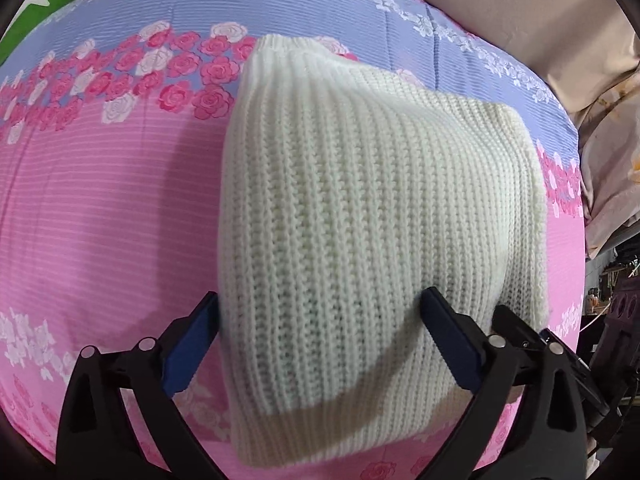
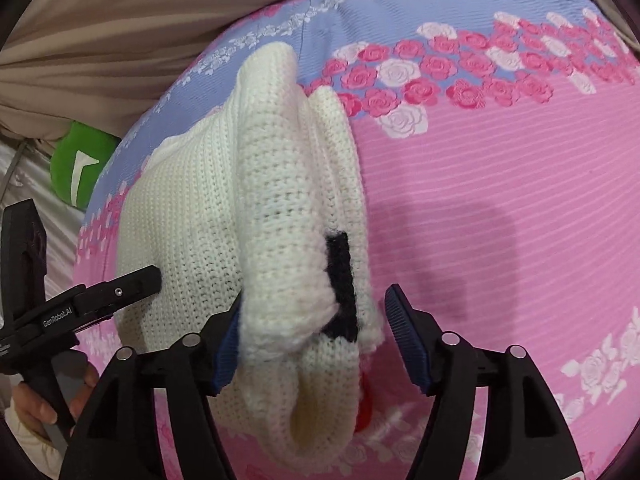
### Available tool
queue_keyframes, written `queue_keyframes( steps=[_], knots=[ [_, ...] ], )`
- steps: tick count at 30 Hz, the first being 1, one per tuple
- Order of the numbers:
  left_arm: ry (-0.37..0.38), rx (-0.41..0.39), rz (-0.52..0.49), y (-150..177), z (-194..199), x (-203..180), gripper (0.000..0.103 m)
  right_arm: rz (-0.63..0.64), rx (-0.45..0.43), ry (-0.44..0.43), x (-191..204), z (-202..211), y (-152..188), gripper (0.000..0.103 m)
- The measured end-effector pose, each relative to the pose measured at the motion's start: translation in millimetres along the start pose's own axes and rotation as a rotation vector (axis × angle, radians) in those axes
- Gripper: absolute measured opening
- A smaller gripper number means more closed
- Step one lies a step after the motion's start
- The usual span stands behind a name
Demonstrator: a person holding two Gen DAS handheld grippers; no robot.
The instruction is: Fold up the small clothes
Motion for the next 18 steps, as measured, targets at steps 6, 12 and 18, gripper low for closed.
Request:
queue_keyframes(
  steps=[6, 12, 18],
  knots=[
    [0.068, 0.02, 0.021, -5.4, -17.8, 5.7, 0.098, -0.042, 0.015, -0.055, -5.3, -6.8, 0.8, 0.07],
    [0.082, 0.021, -0.034, -5.8, -5.3, -2.9, 0.073, -0.049, 0.017, -0.084, 3.0, 1.6, -2.2, 0.042],
    [0.124, 0.015, -0.097, -3.4, 28.2, -15.0, 0.044, -0.038, -0.023, -0.099, 18.2, 42.2, 7.1, 0.033]
  ],
)
Point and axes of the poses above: each gripper's, at about its wrist camera, not at the fingertips, and z roughly against the way its jaws point, x to its left, y to its underside, the point moved 1 cm from there along -z, roughly the way its jaws point, and after that the axes turned 2 degrees about -z, right-handed, at the moved point
